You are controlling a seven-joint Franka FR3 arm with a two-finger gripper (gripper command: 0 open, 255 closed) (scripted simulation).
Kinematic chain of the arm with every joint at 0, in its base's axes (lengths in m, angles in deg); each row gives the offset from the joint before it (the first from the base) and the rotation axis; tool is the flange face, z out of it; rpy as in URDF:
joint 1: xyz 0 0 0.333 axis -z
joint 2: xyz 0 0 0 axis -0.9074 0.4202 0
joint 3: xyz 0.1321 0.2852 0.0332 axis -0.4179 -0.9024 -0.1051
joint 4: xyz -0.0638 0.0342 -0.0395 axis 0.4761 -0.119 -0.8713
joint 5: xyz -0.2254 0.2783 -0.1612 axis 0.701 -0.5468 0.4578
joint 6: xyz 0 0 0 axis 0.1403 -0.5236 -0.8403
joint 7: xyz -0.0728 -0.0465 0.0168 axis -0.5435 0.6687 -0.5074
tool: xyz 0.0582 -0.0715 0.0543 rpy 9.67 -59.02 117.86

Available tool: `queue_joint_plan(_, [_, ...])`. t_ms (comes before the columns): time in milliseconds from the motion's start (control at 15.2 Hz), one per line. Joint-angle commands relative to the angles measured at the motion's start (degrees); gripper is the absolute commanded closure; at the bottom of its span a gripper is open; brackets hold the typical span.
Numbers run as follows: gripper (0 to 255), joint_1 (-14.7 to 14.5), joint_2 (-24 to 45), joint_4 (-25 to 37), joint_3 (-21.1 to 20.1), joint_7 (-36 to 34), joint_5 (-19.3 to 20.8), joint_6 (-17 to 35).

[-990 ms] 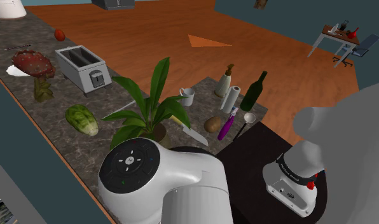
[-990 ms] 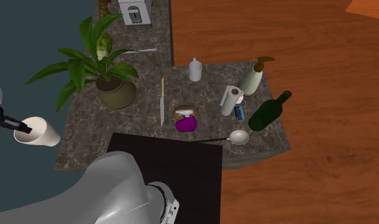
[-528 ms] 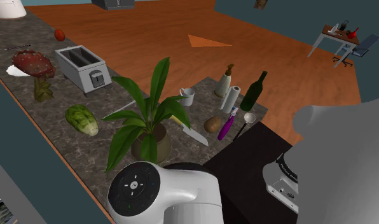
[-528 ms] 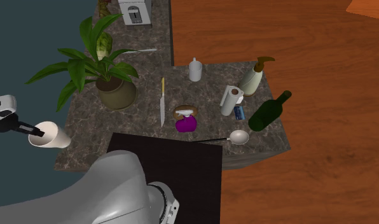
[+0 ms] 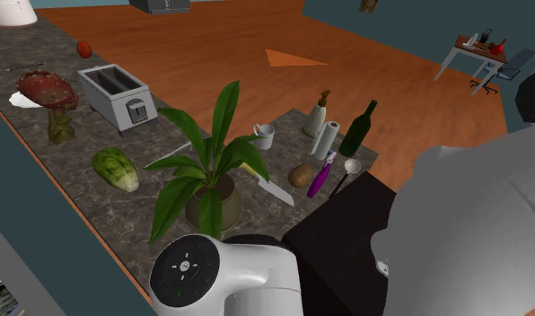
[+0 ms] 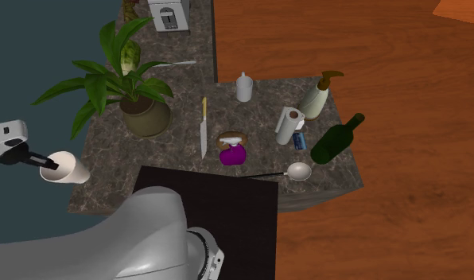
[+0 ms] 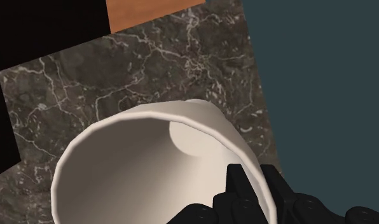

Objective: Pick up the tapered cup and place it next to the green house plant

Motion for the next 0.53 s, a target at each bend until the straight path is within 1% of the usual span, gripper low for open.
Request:
queue_joint_plan(0, [255, 1.91, -7.69, 1.24, -2.82, 0.21, -2.01, 1.39])
queue_joint_plan(66, [255, 2.48, -8.02, 1.37, -3.46, 0.13, -1.94, 1.81])
queue_joint_plan(132, [255, 3.73, -7.49, 1.26, -4.71, -0.77, -0.53, 2.21])
queue_joint_plan(264, [255, 4.63, -7.13, 1.18, -5.62, -1.43, 0.49, 2.48])
queue_joint_plan(330, [255, 5.64, -6.75, 1.1, -6.61, -2.15, 1.61, 2.76])
queue_joint_plan(462, [255, 5.9, -6.65, 1.07, -6.88, -2.34, 1.9, 2.83])
